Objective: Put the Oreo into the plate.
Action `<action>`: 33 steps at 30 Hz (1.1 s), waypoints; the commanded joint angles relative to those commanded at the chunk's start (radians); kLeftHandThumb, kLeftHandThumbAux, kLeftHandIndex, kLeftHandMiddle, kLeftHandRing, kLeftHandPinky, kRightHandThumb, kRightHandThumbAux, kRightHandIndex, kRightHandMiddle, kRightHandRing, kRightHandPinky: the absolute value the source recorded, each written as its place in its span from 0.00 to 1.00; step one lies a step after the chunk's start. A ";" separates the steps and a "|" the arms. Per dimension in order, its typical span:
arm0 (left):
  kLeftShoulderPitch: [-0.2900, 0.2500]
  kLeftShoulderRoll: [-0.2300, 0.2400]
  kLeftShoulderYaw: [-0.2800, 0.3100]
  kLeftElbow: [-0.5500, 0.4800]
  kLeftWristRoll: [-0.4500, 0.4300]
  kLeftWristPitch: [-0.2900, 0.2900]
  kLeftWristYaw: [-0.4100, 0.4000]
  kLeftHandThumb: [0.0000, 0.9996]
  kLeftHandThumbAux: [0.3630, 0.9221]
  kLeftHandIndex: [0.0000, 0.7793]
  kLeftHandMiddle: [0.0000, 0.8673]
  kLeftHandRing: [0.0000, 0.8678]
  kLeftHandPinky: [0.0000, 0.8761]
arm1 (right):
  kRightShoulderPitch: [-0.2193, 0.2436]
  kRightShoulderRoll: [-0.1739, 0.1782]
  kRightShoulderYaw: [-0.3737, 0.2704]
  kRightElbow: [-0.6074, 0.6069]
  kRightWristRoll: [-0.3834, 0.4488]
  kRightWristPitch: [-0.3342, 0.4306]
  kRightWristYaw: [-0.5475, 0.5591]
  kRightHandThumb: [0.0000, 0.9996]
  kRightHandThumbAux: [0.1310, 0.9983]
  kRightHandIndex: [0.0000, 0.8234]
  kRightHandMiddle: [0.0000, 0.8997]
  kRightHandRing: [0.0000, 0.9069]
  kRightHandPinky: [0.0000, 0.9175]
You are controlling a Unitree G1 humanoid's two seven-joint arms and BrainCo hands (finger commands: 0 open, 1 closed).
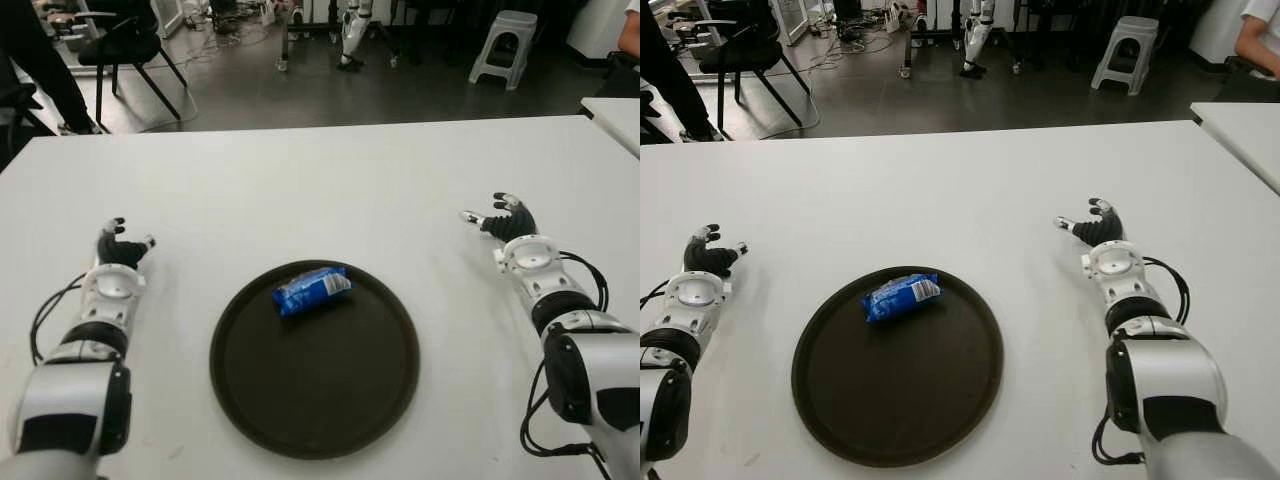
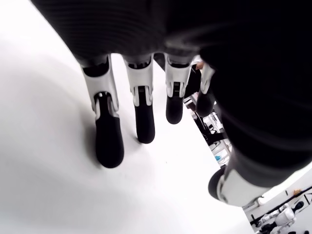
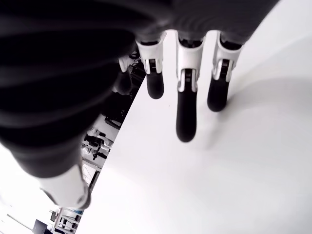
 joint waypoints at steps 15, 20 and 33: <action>0.004 0.004 -0.021 0.002 0.018 -0.007 -0.014 0.25 0.67 0.08 0.16 0.20 0.23 | 0.004 0.000 0.000 0.000 -0.007 -0.015 0.000 0.24 0.67 0.21 0.64 0.74 0.72; 0.004 0.004 -0.021 0.004 0.018 -0.005 -0.014 0.25 0.66 0.08 0.17 0.19 0.21 | 0.005 0.002 -0.003 0.000 -0.007 -0.018 -0.006 0.23 0.66 0.21 0.68 0.78 0.75; 0.007 0.004 -0.029 0.004 0.025 -0.003 -0.018 0.23 0.67 0.08 0.16 0.19 0.21 | 0.009 0.006 -0.020 -0.001 0.005 -0.017 -0.007 0.25 0.67 0.23 0.61 0.71 0.68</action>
